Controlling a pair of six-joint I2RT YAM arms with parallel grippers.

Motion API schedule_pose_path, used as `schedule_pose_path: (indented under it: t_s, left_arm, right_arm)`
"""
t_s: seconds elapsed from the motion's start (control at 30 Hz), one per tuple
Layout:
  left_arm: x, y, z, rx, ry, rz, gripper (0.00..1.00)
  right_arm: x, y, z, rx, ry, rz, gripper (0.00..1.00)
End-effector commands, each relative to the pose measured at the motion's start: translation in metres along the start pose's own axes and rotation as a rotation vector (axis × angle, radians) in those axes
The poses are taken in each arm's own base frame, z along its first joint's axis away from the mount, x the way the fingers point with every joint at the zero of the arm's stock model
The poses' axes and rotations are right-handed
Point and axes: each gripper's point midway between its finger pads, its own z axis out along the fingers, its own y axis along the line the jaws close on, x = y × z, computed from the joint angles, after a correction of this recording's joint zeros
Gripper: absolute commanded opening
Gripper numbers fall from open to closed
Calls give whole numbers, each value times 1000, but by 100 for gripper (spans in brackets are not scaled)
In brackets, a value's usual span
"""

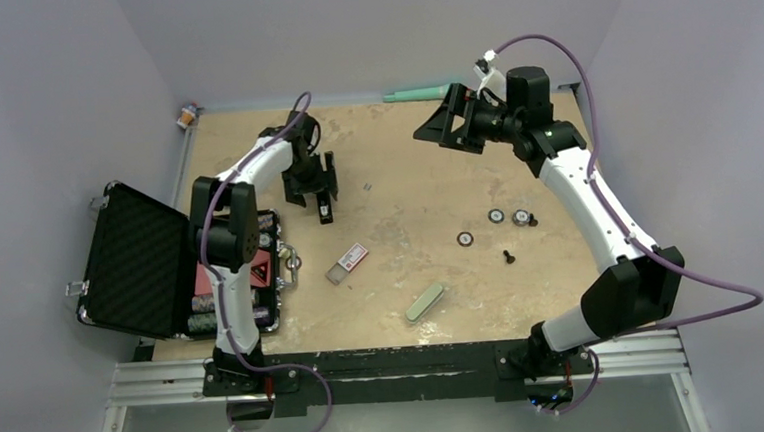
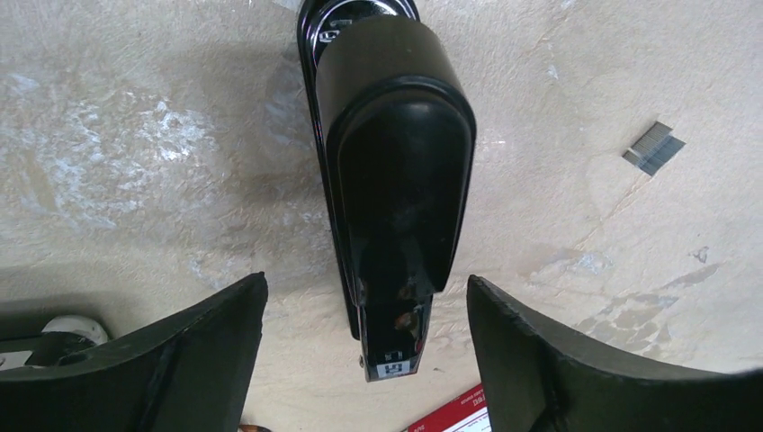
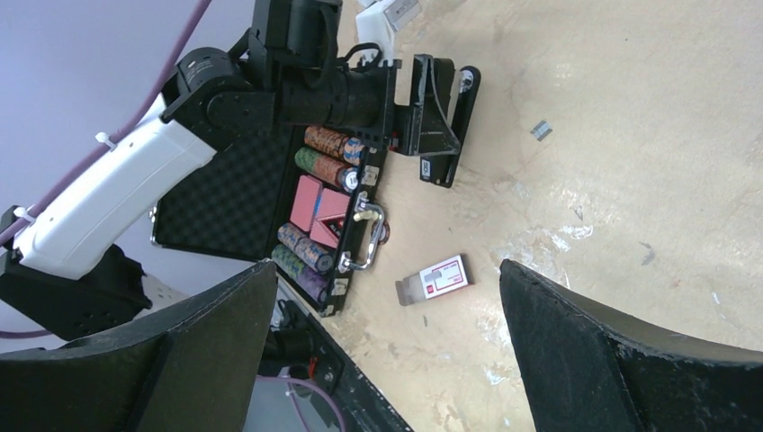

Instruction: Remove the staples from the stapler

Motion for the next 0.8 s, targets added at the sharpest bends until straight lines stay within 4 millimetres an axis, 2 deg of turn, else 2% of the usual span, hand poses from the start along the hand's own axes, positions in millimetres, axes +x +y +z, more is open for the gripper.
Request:
schedule_pose_path:
  t_s: [0.0,0.2,0.33,0.5,0.77]
  left_arm:
    - [-31,-9,-47,36,-144,25,87]
    - [-30,-13,-82,68,-213,56,96]
    - [-17,-16,-102,87,-236,86,96]
    - [10,-31,-120,139,-250,183,96]
    - [68,-64,-137,220,-244,371,92]
  right_arm:
    - [-14,17,-11,-24,-50,-62,99]
    - [-11,18,-15,-29,-57,-67,99]
    - [-7,17,-19,-23,-65,-69,99]
    - [-2,16,-24,-19,-73,-67,99]
    - [10,16,-34,-23,-97,-45,99]
